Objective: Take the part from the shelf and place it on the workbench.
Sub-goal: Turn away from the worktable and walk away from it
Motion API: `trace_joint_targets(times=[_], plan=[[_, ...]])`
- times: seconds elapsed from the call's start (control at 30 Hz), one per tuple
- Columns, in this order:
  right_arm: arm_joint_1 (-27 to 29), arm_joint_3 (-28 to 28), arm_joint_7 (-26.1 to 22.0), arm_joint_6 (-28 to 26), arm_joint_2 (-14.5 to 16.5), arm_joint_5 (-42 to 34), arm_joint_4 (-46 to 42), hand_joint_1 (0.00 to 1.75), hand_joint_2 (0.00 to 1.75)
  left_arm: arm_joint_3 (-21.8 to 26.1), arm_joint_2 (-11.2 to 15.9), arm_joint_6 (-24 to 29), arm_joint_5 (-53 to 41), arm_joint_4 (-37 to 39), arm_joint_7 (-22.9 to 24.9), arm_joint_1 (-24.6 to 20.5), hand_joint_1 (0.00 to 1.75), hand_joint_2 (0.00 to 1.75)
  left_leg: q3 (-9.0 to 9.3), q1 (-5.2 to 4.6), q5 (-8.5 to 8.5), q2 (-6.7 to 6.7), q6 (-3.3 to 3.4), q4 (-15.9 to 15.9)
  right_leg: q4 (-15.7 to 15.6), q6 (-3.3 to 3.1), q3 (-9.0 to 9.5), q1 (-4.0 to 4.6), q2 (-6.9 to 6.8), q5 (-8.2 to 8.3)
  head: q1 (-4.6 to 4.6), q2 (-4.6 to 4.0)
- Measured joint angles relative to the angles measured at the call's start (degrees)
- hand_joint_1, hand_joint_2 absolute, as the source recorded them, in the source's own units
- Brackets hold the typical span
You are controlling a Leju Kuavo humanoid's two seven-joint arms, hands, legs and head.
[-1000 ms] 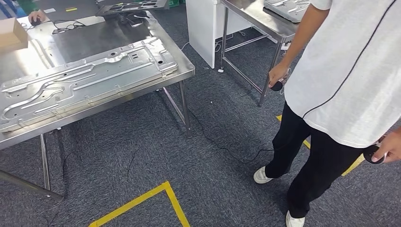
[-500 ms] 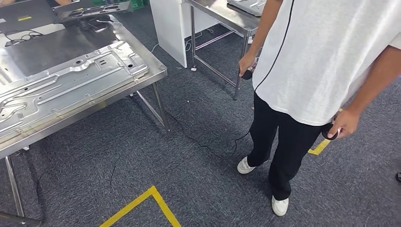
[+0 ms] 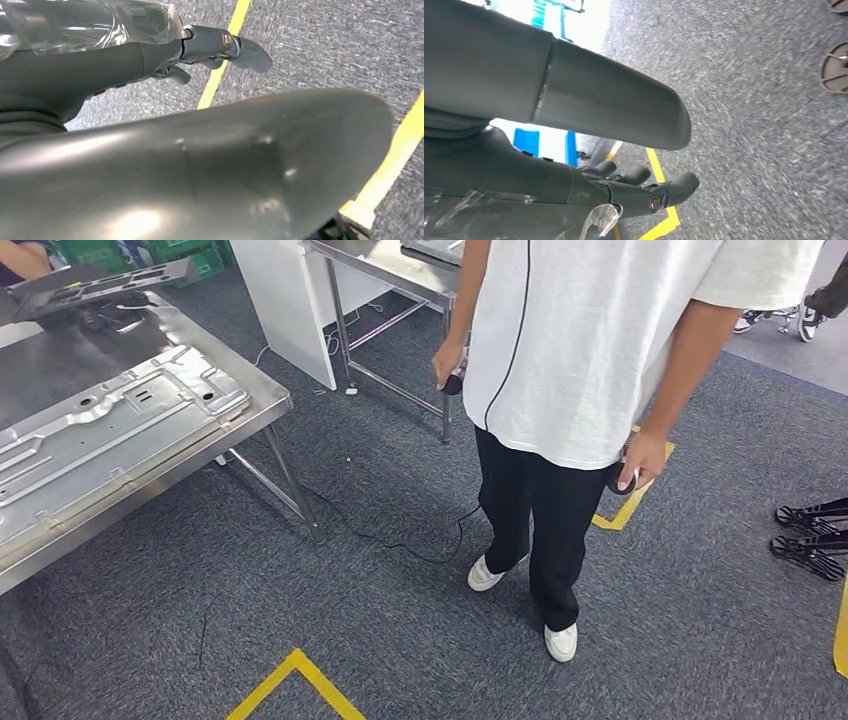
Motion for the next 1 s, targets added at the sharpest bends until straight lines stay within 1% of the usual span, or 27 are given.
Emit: trace_joint_targets(times=[0.03,0.07,0.1,0.13,0.17,0.2,0.23,0.27,0.3,0.33,0.37,0.4,0.43,0.47,0.53,0.57,0.6,0.67,0.7,0.73,0.77,0.8,0.83,0.9,0.93,0.97,1.0], plan=[[0.04,0.00,0.09,0.05,0.02,-0.01,0.01,0.00,0.00,0.00,-0.01,0.12,0.09,0.00,-0.24,-0.06,0.00,0.00,-0.02,0.15,-0.33,-0.38,-0.36,0.34,-0.10,-0.36,-0.08,-0.05,0.53,0.17,-0.01,0.00],[0.03,0.00,0.16,0.07,0.01,-0.02,0.02,0.00,0.00,0.00,-0.04,0.23,0.21,-0.01,-0.48,-0.10,0.00,0.00,-0.46,0.35,-1.32,-1.49,-0.73,1.61,-0.20,-0.74,-0.17,-0.14,1.03,0.40,-0.04,0.00],[-0.04,0.00,0.21,0.06,0.00,-0.03,0.04,0.00,0.00,0.00,-0.08,0.31,0.34,-0.01,-0.68,-0.10,0.00,0.00,-1.50,0.55,-3.04,-2.96,-1.09,4.18,-0.30,-1.07,-0.25,-0.27,1.49,0.62,-0.09,0.00],[-0.09,0.00,0.22,0.04,-0.01,-0.04,0.07,0.00,0.00,0.00,-0.11,0.38,0.51,-0.02,-0.85,-0.05,0.00,0.00,-3.16,0.74,-5.28,-4.47,-1.35,8.11,-0.32,-1.28,-0.43,-0.30,1.95,0.77,-0.13,0.00],[-0.12,0.00,0.21,0.01,-0.03,-0.06,0.09,0.00,0.00,0.00,-0.16,0.45,0.71,-0.02,-0.98,0.07,0.00,0.00,-5.18,0.85,-7.56,-5.31,-1.51,12.64,-0.30,-1.44,-0.62,-0.29,2.48,0.90,-0.17,0.00],[-0.11,0.00,0.18,-0.02,-0.03,-0.07,0.10,0.00,0.00,0.00,-0.18,0.50,0.89,-0.02,-1.10,0.23,0.00,0.00,-7.05,0.94,-9.15,-5.57,-1.61,16.74,-0.28,-1.49,-0.82,-0.27,3.14,1.01,-0.17,0.00],[-0.06,0.00,0.13,-0.07,-0.03,-0.08,0.12,0.00,0.00,0.00,-0.19,0.55,1.02,-0.02,-1.19,0.39,0.00,0.00,-8.15,1.03,-9.61,-5.65,-1.67,19.05,-0.26,-1.48,-0.97,-0.27,3.88,1.13,-0.17,0.00],[-0.01,0.00,0.06,-0.11,-0.03,-0.09,0.14,0.00,0.00,0.00,-0.20,0.59,1.13,-0.02,-1.24,0.51,0.00,0.00,-8.00,1.14,-8.79,-5.69,-1.70,18.77,-0.24,-1.39,-1.06,-0.30,4.68,1.25,-0.17,0.00],[0.03,0.00,0.01,-0.16,-0.03,-0.09,0.15,0.00,0.00,0.00,-0.21,0.61,1.20,-0.02,-1.19,0.56,0.00,0.00,-6.67,1.33,-6.92,-5.91,-1.72,16.00,-0.20,-1.27,-1.09,-0.37,5.53,1.36,-0.17,0.00],[0.03,0.00,-0.05,-0.19,-0.03,-0.09,0.16,0.00,0.00,0.00,-0.21,0.60,1.26,-0.02,-1.02,0.55,0.00,0.00,-4.48,1.56,-4.55,-6.65,-1.75,11.41,-0.15,-1.10,-1.11,-0.44,6.30,1.46,-0.17,0.00],[0.02,0.00,-0.09,-0.21,-0.03,-0.09,0.17,0.00,0.00,0.00,-0.21,0.55,1.36,-0.02,-0.77,0.49,0.00,0.00,-2.32,1.80,-2.67,-8.05,-1.79,6.76,-0.04,-0.85,-1.19,-0.43,7.04,1.55,-0.18,0.00],[-0.05,0.00,-0.13,-0.21,-0.06,-0.08,0.17,0.00,0.00,0.01,-0.21,0.45,1.42,-0.02,-0.43,0.43,0.00,0.00,-0.86,1.96,-1.40,-9.24,-1.74,3.30,0.08,-0.57,-1.37,-0.41,7.73,1.66,-0.16,0.00],[-0.08,0.00,-0.17,-0.22,-0.09,-0.07,0.18,0.00,0.00,0.01,-0.21,0.34,1.47,-0.02,-0.10,0.40,0.00,0.00,-0.18,1.99,-0.86,-10.12,-1.63,1.46,0.16,-0.23,-1.63,-0.35,8.31,1.81,-0.15,0.00],[-0.02,0.00,-0.19,-0.22,-0.13,-0.07,0.19,0.00,0.00,0.01,-0.21,0.22,1.49,-0.02,0.19,0.41,0.00,0.00,-0.12,1.86,-0.81,-10.35,-1.41,0.99,0.15,0.16,-1.89,-0.36,8.91,2.00,-0.14,0.00],[0.20,0.00,-0.16,-0.20,-0.20,-0.14,0.22,0.00,0.00,0.01,-0.24,0.10,1.38,-0.02,0.54,0.42,0.00,0.00,-0.28,1.63,-0.38,-9.16,-0.57,0.93,0.26,0.84,-2.38,-0.64,9.48,2.20,-0.13,0.00],[0.28,0.00,-0.11,-0.16,-0.22,-0.25,0.23,0.00,0.00,0.01,-0.26,0.09,1.27,-0.02,0.58,0.33,0.00,0.00,-0.36,1.57,-0.16,-8.52,-0.04,0.82,1.24,1.05,-2.95,-0.71,8.56,1.54,-0.07,0.00],[0.28,0.00,-0.07,-0.10,-0.24,-0.37,0.25,0.00,0.00,0.01,-0.28,0.13,1.13,-0.02,0.55,0.23,0.00,0.00,-0.47,1.55,0.07,-7.83,0.45,0.68,3.53,1.20,-4.04,-0.67,7.15,0.09,-0.01,0.00],[0.17,0.00,-0.03,0.07,-0.25,-0.61,0.25,0.00,0.00,0.02,-0.32,0.25,0.81,-0.02,0.43,0.20,0.00,0.00,-0.77,1.28,0.26,-6.35,1.03,0.64,11.49,1.35,-7.66,-0.52,4.12,-4.33,0.13,0.00],[0.15,-0.01,-0.03,0.17,-0.25,-0.76,0.25,0.00,0.00,0.02,-0.34,0.33,0.68,-0.02,0.37,0.31,0.00,0.00,-0.90,1.10,0.29,-5.52,1.13,0.65,15.69,1.43,-9.51,-0.52,3.59,-6.16,0.13,0.00],[0.15,-0.01,-0.03,0.25,-0.25,-0.93,0.25,0.00,0.00,0.02,-0.36,0.41,0.57,-0.02,0.30,0.43,0.00,0.00,-0.99,0.94,0.30,-4.69,1.16,0.66,18.31,1.44,-10.57,-0.54,3.35,-7.00,0.13,0.00],[0.20,-0.02,-0.03,0.33,-0.25,-1.09,0.25,0.00,0.00,0.02,-0.36,0.51,0.52,-0.02,0.20,0.51,0.00,0.00,-1.03,0.82,0.30,-3.91,1.18,0.66,18.69,1.40,-10.43,-0.55,3.17,-6.74,0.11,0.00],[0.25,-0.03,-0.02,0.41,-0.25,-1.20,0.25,0.00,0.00,0.02,-0.36,0.59,0.49,-0.02,0.09,0.52,0.00,0.00,-1.02,0.75,0.30,-3.23,1.17,0.66,16.53,1.29,-9.01,-0.54,2.90,-5.49,0.11,0.00],[0.28,-0.04,0.01,0.49,-0.26,-1.22,0.25,0.00,0.00,0.02,-0.36,0.65,0.48,-0.02,-0.02,0.47,0.00,0.00,-0.94,0.69,0.27,-2.64,1.13,0.67,12.43,1.12,-6.56,-0.51,2.19,-3.69,0.11,0.00],[0.21,-0.06,0.12,0.65,-0.28,-1.22,0.25,0.00,0.00,0.02,-0.36,0.71,0.55,-0.02,-0.21,0.33,0.00,0.00,-0.77,0.37,0.07,-1.61,0.79,0.76,3.95,0.64,-1.81,-0.15,-0.25,-1.10,0.09,0.00],[0.17,-0.07,0.23,0.73,-0.29,-1.21,0.25,0.00,0.00,0.02,-0.36,0.71,0.61,-0.02,-0.22,0.28,0.00,0.00,-0.70,0.21,-0.02,-1.10,0.52,0.81,1.57,0.40,-0.59,0.05,-0.99,-0.52,0.06,0.00],[0.18,-0.07,0.33,0.78,-0.29,-1.20,0.25,0.00,0.00,0.02,-0.35,0.68,0.70,-0.01,-0.12,0.22,0.00,0.00,-0.63,0.12,-0.10,-0.56,0.22,0.83,0.60,0.16,-0.23,0.27,-1.13,-0.39,0.04,0.00],[0.21,-0.07,0.44,0.83,-0.32,-1.17,0.26,0.00,0.00,0.02,-0.34,0.56,0.80,-0.01,0.15,0.14,0.00,0.00,-0.56,0.16,-0.12,-0.02,-0.09,0.81,0.61,-0.11,-0.40,0.37,-0.42,-0.22,0.02,0.00]])
